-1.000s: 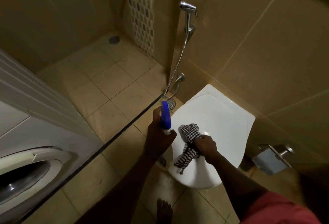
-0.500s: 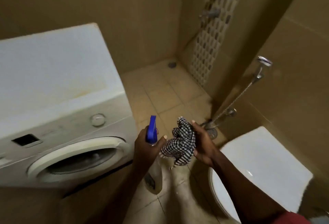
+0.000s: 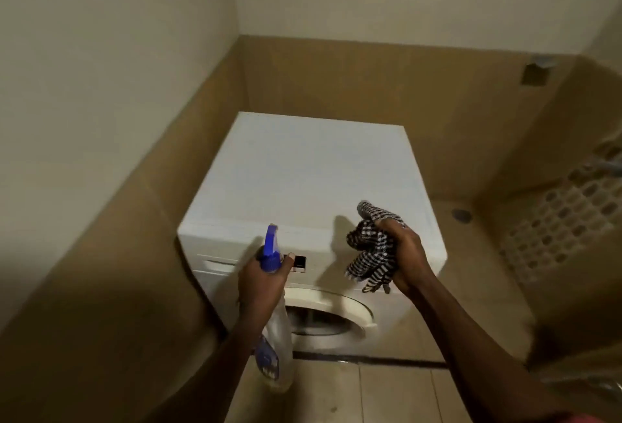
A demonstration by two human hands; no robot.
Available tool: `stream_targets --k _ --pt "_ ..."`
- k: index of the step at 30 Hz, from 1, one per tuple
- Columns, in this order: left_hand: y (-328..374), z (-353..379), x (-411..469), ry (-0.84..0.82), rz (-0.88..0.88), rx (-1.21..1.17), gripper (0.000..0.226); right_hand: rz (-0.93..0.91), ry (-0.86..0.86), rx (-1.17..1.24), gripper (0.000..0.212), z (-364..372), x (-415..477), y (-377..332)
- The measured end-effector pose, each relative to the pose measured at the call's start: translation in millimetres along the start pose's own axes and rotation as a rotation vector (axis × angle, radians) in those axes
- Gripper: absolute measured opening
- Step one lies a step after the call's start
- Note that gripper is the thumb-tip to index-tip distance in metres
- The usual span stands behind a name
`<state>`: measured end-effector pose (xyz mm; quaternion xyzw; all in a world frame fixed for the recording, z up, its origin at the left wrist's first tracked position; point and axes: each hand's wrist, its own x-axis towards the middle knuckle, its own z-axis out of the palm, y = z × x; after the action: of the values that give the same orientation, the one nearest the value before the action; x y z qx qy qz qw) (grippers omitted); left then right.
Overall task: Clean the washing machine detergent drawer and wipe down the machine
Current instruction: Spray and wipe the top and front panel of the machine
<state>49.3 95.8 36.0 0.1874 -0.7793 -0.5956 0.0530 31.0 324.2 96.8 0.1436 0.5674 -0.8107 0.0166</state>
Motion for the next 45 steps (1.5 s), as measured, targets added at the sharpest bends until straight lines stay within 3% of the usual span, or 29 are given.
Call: stream_targets --k 3,7,12,17,22,28,31,33,35,37,45 --pt "-8 -45 24 0.051 -0.026 0.043 0.022 0.008 0.034 0.047 0.035 45 17 8" --pt "-29 -94 53 0.106 -0.095 0.007 0.024 0.062 -0.075 0.130 0.059 98 26 21" --pt "-45 -128 72 0.178 -0.135 0.006 0.028 0.001 -0.053 -0.036 0.055 135 36 23" --pt "-48 -132 81 0.135 -0.166 0.045 0.024 -0.009 -0.018 -0.096 0.058 163 52 18" --pt "-52 -122 87 0.013 -0.173 0.052 0.027 -0.016 -0.037 -0.093 0.045 168 69 8" --pt "-42 -114 93 0.112 -0.214 0.067 0.042 -0.005 -0.082 -0.171 0.042 170 99 1" --pt "-23 -116 94 0.215 -0.195 0.124 0.024 -0.017 -0.139 -0.243 0.042 177 114 1" --pt "-12 -116 92 0.235 -0.229 0.153 0.024 -0.033 -0.172 -0.320 0.047 182 123 4" --pt "-8 -109 89 0.150 -0.231 0.194 0.026 -0.044 -0.217 -0.381 0.052 187 129 3" --pt "-7 -101 85 0.027 -0.184 0.246 0.026 -0.055 -0.227 -0.406 0.043 190 136 4" --pt "-29 -78 63 -0.128 -0.189 0.263 0.021 -0.139 -0.274 -0.547 0.035 195 148 10"
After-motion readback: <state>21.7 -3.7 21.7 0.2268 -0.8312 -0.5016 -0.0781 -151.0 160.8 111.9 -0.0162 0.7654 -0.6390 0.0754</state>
